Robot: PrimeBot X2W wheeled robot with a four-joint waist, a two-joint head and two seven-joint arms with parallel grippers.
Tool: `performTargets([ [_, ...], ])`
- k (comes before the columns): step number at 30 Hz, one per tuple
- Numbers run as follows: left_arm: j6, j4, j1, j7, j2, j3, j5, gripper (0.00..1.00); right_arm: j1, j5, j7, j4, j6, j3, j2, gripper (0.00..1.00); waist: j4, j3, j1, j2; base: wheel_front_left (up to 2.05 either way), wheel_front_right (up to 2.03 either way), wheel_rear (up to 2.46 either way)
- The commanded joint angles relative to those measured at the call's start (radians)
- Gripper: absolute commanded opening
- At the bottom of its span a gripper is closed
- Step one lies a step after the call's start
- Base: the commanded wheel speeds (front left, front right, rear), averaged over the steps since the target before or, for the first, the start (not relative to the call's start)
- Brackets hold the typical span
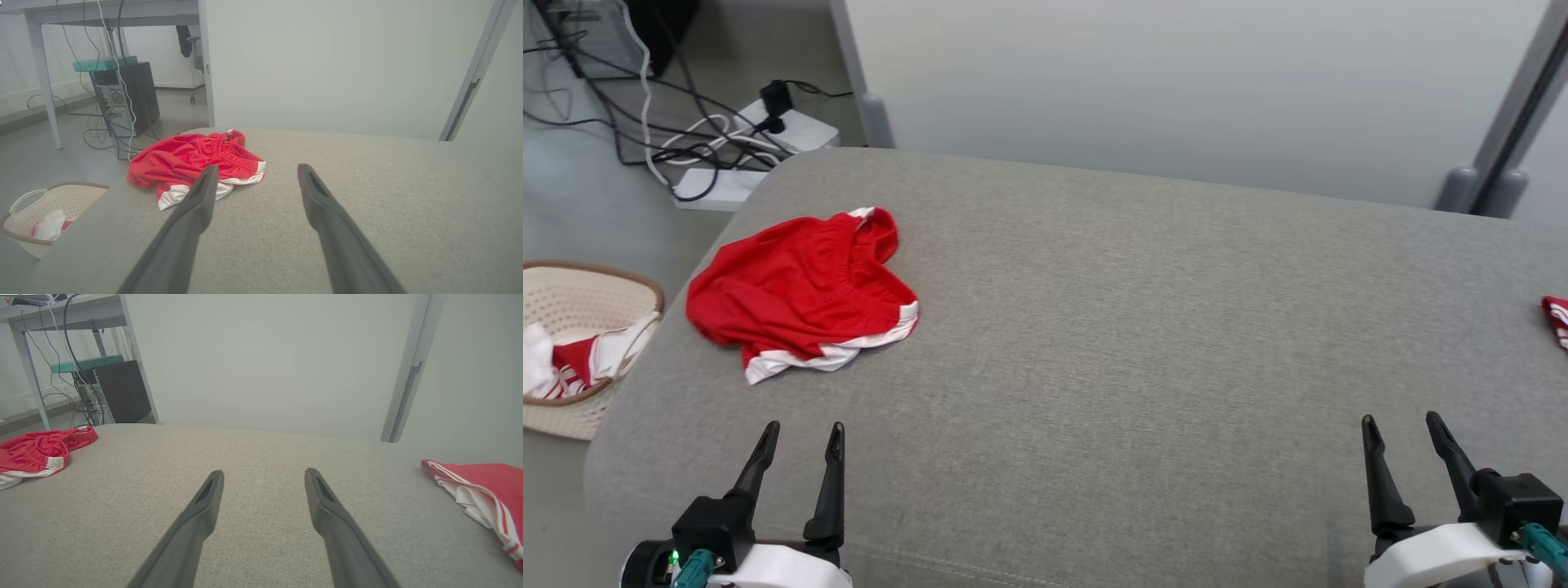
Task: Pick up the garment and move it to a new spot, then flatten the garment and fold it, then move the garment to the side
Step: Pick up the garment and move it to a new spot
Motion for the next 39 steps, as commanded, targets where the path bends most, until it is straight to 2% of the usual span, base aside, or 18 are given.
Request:
performTargets([
  [1,0.011,-0.025,-0.026,-0.006,0.006,0.043,-0.004,1.00,-0.045,0.008,-0.013,-0.014,0.000,0.041,-0.006,1.00,0.082,0.009,0.0000,-0.0001,0.00,0.00,0.00],
  [11,0.019,-0.026,-0.020,-0.006,0.006,0.070,-0.015,1.00,-0.078,0.011,-0.014,0.001,0.000,0.125,0.000,1.00,0.273,0.037,0.0000,-0.0001,0.00,0.00,0.00],
  [16,0.034,-0.019,-0.018,-0.006,0.006,0.091,-0.029,1.00,-0.098,0.012,-0.014,0.010,0.000,0.172,0.000,1.00,0.305,0.055,0.0000,-0.0001,0.00,0.00,0.00],
  [22,0.049,-0.010,-0.012,-0.006,0.006,0.113,-0.046,1.00,-0.123,0.019,-0.015,0.035,0.000,0.219,-0.001,1.00,0.308,0.067,0.0000,-0.0001,0.00,0.00,0.00],
  [28,0.008,0.067,-0.074,-0.006,0.013,0.131,-0.072,1.00,-0.116,0.024,-0.015,0.040,0.000,0.216,-0.009,1.00,0.281,0.085,0.0000,-0.0001,0.00,0.00,0.00],
  [33,-0.025,0.183,-0.219,-0.006,0.085,0.118,-0.092,1.00,-0.129,0.017,-0.015,0.037,0.000,0.220,-0.021,1.00,0.231,0.130,0.0000,-0.0001,0.00,0.00,0.00],
  [39,-0.036,0.348,-0.434,0.025,0.187,0.052,-0.154,1.00,-0.156,0.010,-0.007,0.018,0.000,0.236,-0.038,1.00,0.164,0.202,0.0000,-0.0001,0.00,0.00,0.00],
])
